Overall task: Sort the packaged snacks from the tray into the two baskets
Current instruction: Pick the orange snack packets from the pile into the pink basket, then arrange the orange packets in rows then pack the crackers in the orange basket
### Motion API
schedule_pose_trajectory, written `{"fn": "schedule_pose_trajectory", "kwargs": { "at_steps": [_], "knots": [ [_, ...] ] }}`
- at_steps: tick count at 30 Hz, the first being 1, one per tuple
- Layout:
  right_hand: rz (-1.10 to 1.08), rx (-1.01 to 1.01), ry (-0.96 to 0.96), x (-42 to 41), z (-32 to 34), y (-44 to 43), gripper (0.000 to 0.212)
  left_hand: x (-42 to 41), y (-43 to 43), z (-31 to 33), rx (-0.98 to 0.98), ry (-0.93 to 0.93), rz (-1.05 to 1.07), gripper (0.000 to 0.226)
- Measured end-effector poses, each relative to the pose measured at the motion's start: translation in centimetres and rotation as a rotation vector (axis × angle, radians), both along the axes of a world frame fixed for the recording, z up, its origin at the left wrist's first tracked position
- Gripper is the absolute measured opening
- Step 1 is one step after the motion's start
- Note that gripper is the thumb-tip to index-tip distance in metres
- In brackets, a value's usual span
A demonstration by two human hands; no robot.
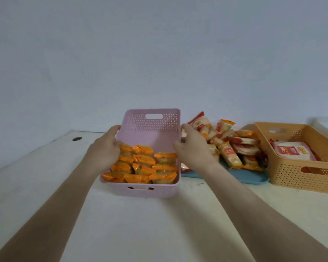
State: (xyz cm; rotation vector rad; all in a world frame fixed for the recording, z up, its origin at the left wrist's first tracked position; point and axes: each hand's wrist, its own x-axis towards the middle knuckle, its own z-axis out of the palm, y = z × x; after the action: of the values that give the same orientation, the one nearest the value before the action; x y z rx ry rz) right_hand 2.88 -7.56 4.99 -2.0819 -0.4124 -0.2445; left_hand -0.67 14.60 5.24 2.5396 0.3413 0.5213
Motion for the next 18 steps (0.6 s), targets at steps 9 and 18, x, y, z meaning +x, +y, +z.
{"fn": "schedule_pose_trajectory", "kwargs": {
  "at_steps": [9,18],
  "knots": [
    [0.137,0.089,0.212,0.0,-2.8,8.5,0.024,-0.9,5.7,-1.2,0.022,0.269,0.148,0.05],
    [0.199,0.07,0.322,1.4,-3.0,7.0,0.048,-1.3,3.1,1.2,0.315,0.208,0.221,0.046]
  ]
}}
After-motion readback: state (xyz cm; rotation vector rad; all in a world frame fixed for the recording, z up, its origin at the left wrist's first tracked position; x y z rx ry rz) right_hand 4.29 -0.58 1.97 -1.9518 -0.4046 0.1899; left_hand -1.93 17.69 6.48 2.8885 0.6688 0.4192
